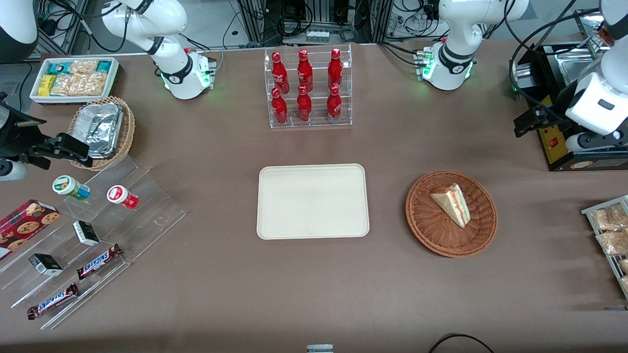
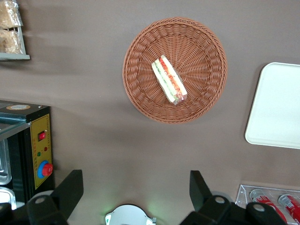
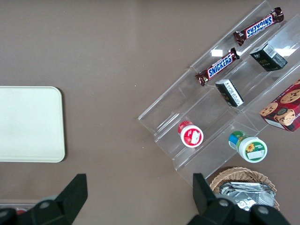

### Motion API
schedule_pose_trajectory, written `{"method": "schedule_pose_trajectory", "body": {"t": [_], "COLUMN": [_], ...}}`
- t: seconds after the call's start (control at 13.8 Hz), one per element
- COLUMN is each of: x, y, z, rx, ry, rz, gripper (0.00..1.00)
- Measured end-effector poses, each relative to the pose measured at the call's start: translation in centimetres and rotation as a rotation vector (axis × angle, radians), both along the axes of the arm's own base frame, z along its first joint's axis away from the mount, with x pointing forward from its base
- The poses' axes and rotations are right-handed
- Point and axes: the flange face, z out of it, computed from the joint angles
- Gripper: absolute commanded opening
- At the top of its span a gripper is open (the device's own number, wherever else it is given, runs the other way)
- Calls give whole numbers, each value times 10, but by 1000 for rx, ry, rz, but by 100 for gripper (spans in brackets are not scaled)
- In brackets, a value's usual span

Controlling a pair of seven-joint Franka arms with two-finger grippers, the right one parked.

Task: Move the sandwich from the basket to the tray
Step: 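Move the left gripper from rest toward the wicker basket, then lower the open left gripper over the wrapped sandwich in the basket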

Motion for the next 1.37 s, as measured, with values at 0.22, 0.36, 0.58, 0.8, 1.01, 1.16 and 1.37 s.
{"method": "schedule_pose_trajectory", "body": {"t": [0.22, 0.36, 0.58, 0.8, 1.01, 1.16, 1.37], "x": [1, 4, 15, 25, 28, 28, 29], "y": [0, -1, -1, -1, -1, -1, -4], "z": [0, -6, -44, -92, -134, -155, -171], "rx": [-2, -3, 0, 0, -2, -1, 5], "ry": [1, 12, 59, 66, 36, 11, -30], "rz": [0, 0, 1, 1, 4, 39, 152], "gripper": [100, 100, 100, 100, 100, 100, 100]}}
